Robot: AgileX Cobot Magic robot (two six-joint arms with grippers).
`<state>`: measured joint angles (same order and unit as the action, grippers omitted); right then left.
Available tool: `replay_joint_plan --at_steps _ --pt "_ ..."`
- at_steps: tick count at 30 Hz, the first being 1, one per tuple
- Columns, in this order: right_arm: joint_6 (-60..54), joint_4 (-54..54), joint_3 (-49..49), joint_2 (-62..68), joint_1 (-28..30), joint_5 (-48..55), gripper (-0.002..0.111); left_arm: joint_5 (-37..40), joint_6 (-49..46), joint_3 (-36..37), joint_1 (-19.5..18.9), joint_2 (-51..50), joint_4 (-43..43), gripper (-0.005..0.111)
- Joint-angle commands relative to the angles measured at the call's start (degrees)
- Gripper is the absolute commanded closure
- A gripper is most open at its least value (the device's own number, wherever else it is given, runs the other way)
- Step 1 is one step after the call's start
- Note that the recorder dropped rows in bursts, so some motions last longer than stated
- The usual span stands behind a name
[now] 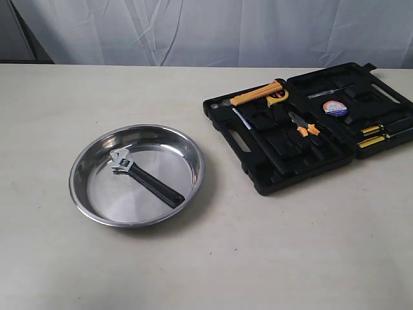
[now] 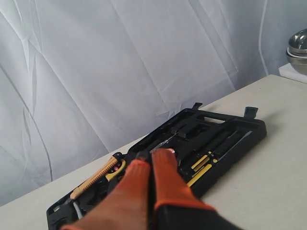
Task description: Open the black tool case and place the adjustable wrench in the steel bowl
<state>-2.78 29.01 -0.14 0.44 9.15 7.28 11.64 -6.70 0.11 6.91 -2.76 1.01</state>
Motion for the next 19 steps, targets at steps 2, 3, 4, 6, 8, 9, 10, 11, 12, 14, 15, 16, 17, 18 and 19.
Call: replay_joint_plan --at_steps 2,3,4,6,8,9,10,11,12,14,15,16,17,18,19 --pt "-0.2 -0.4 0.1 -0.1 0.4 -0.5 0.109 -0.5 0.2 -0.1 -0.1 0.4 0.0 0.106" --pt "-0.2 -0.4 0.1 -0.1 0.4 -0.6 0.109 -0.5 0.2 -0.1 -0.1 0.4 0.0 0.106" --pt "-0.2 -0.4 0.1 -0.1 0.4 -0.6 0.109 -0.5 0.2 -0.1 -0.1 0.4 0.0 0.106" --pt "-0.2 -0.4 0.1 -0.1 0.4 -0.3 0.109 -0.5 0.2 -0.1 -0.1 0.4 0.0 0.106" --pt "-0.2 -0.4 0.1 -0.1 0.4 -0.3 0.109 -0.5 0.2 -0.1 -0.1 0.4 0.0 0.106" --pt "-0.2 -0.4 0.1 -0.1 0.4 -0.3 0.109 -0.5 0.2 -0.1 -0.1 0.4 0.0 0.106" --pt "-0.2 -0.4 0.1 -0.1 0.4 -0.3 0.109 -0.5 0.2 -0.1 -0.1 0.4 0.0 0.106" --pt "-0.2 -0.4 0.1 -0.1 0.4 -0.3 0.109 -0.5 0.2 -0.1 -0.1 0.4 0.0 0.106" --pt "-0.2 -0.4 0.1 -0.1 0.4 -0.3 0.109 -0.5 0.2 -0.1 -0.1 0.4 0.0 0.106" --pt "-0.2 -0.4 0.1 -0.1 0.4 -0.3 0.109 -0.5 0.2 -0.1 -0.1 0.4 0.0 0.106" --pt "-0.2 -0.4 0.1 -0.1 0.4 -0.3 0.109 -0.5 0.2 -0.1 -0.1 0.4 0.0 0.106" --pt "-0.2 -0.4 0.1 -0.1 0.4 -0.3 0.109 -0.5 0.2 -0.1 -0.1 0.4 0.0 0.106" --pt "-0.2 -0.4 0.1 -0.1 0.4 -0.3 0.109 -0.5 0.2 -0.1 -0.1 0.4 0.0 0.106" --pt "-0.2 -0.4 0.1 -0.1 0.4 -0.3 0.109 -0.5 0.2 -0.1 -0.1 0.4 0.0 0.106" --pt "-0.2 -0.4 0.1 -0.1 0.4 -0.3 0.109 -0.5 0.2 -0.1 -0.1 0.4 0.0 0.106"
